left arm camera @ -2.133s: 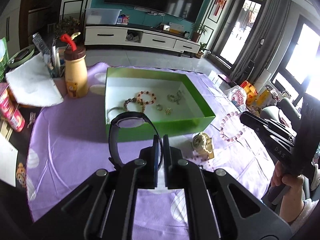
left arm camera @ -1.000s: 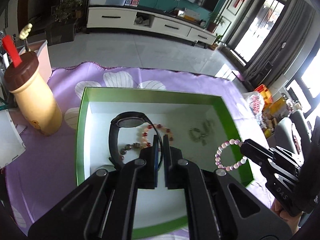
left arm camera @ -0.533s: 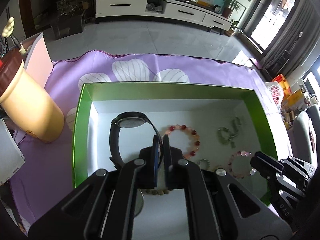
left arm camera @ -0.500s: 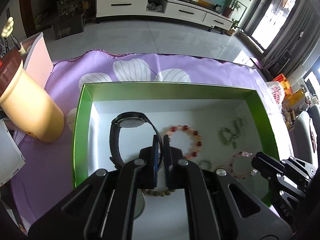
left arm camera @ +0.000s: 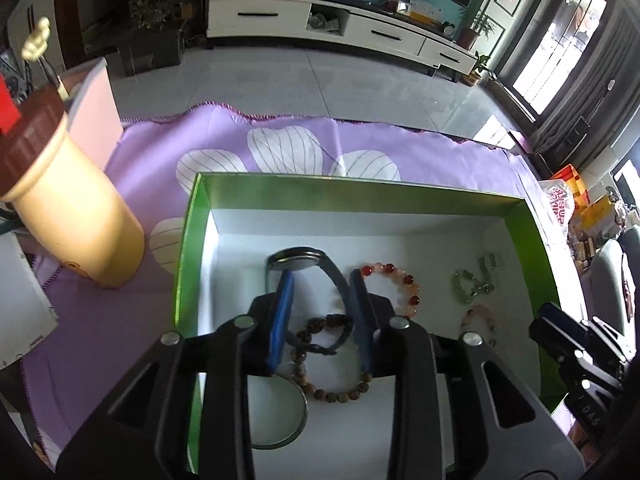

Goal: Organize jewelry
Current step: 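Move both open tools back toward the cream watch and dark ring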

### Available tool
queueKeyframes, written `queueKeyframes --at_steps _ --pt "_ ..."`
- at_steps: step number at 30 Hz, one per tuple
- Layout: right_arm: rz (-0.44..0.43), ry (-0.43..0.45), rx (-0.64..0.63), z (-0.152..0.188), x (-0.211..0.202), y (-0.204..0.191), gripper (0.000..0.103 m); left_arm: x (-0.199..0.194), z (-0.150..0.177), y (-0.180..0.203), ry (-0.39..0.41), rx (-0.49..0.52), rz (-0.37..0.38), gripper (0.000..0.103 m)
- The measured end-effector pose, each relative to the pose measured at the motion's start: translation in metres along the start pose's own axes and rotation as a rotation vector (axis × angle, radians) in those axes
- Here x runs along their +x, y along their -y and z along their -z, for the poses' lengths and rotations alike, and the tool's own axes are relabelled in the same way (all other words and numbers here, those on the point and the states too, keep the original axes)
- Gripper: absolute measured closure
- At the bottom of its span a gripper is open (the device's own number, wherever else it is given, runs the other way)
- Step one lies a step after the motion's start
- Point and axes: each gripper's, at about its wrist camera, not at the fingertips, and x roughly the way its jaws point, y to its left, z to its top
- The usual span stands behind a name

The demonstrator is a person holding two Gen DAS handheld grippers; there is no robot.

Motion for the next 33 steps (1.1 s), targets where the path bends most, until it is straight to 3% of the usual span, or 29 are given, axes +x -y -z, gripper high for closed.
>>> queueKeyframes --at_steps 7,12,24,33 --pt "-0.026 0.051 0.015 0.011 -0.034 0.005 0.072 -0.031 0.013 0.002 0.05 -0.016 0.044 0.055" --pt "-0.048 0.083 0.023 0.029 -0.067 0.009 0.065 -0.068 0.038 0.01 0.1 0.023 0.059 0.041" --pt "-0.072 0.055 -0.01 0.087 -0.113 0.001 0.064 -0.137 0.142 0.022 0.101 0.132 0.042 0.019" --pt "-0.079 -0.011 -0.022 0.147 -0.114 -0.009 0.064 -0.133 0.22 0.055 0.045 0.222 0.063 0.017"
